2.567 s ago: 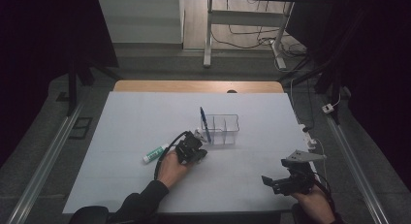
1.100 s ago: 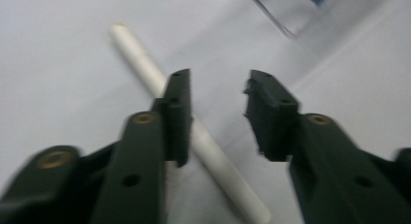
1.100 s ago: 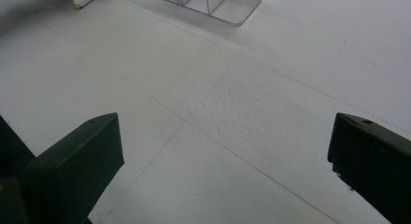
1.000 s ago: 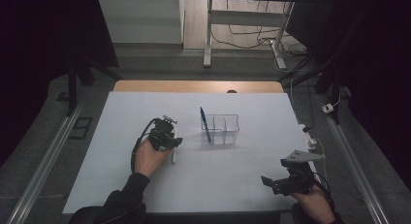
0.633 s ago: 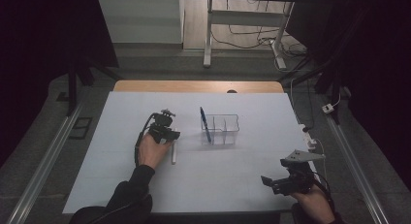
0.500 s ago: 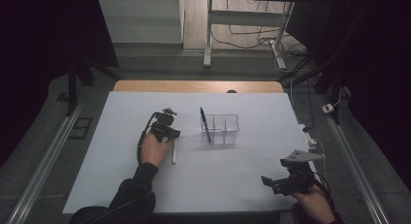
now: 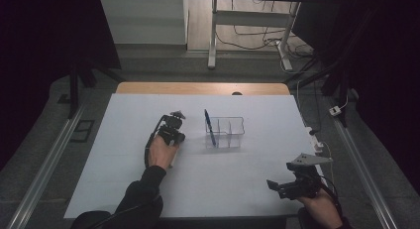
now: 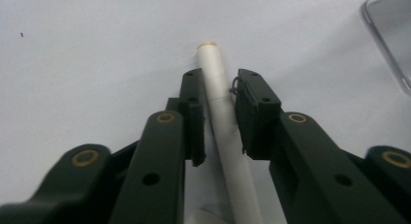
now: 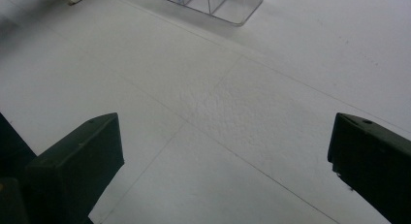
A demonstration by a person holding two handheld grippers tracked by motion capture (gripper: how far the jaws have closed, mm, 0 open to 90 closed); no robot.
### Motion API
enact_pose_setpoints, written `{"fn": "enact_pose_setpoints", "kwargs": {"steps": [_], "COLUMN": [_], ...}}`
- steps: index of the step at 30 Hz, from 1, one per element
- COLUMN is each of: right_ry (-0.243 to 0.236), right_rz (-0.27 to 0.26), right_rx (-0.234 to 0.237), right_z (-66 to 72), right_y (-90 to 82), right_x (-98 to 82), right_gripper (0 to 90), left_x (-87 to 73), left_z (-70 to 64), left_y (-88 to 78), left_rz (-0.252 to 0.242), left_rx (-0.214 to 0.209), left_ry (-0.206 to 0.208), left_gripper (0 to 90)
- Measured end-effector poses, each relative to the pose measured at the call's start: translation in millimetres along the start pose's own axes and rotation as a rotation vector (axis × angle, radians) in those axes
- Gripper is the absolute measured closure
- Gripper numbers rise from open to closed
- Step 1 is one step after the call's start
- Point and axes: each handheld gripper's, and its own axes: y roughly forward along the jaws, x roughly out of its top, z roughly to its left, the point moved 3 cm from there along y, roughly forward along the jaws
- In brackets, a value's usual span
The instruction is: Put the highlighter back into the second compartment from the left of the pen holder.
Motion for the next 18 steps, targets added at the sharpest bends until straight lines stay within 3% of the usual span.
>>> {"fn": "enact_pose_setpoints", "kwargs": {"steps": [4,8,18], "right_ry": [0.001,0.002,0.002], "right_rz": [0.000,-0.001,-0.001], "right_rx": [0.000,0.001,0.000], "right_z": [0.0,-0.1,-0.1], "right_y": [0.0,-0.1,-0.1], "right_x": [0.0,0.0,0.0], "right_gripper": [0.0,0.0,0.0], "left_x": [-1.2,-2.1,-0.7], "left_z": [-0.4,-0.9,-11.6], "left_y": [-0.2,-2.6,-25.0], "left_rz": [-0.010,-0.042,-0.142], "left_rx": [-0.006,-0.045,-0.142], "left_ry": [-0.002,-0.014,0.034], "left_gripper": [77.9,78.1,78.2]}}
